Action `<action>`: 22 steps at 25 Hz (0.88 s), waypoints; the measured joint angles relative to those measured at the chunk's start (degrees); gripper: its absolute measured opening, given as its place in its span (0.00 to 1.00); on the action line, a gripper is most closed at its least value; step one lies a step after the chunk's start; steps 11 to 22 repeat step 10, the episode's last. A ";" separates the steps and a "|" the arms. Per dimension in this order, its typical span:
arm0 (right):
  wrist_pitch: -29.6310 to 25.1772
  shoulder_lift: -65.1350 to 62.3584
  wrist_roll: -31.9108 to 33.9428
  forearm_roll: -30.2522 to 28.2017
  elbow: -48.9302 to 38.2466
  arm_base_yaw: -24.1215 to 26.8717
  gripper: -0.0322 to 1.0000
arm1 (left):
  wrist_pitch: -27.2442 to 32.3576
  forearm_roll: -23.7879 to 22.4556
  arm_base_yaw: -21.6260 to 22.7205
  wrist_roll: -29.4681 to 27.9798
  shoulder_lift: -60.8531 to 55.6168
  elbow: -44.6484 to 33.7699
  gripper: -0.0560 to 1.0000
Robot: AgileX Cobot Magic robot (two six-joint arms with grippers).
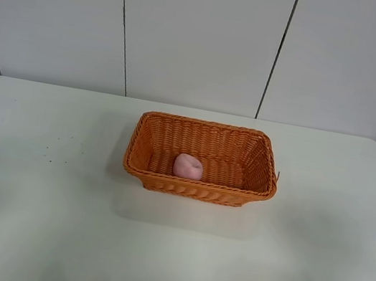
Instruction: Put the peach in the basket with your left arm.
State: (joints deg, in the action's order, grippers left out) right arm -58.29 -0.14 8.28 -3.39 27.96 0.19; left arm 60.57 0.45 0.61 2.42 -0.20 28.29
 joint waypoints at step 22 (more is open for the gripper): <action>0.00 0.00 0.00 0.00 0.00 0.00 0.70 | 0.00 -0.07 0.00 -0.58 -0.19 0.00 0.79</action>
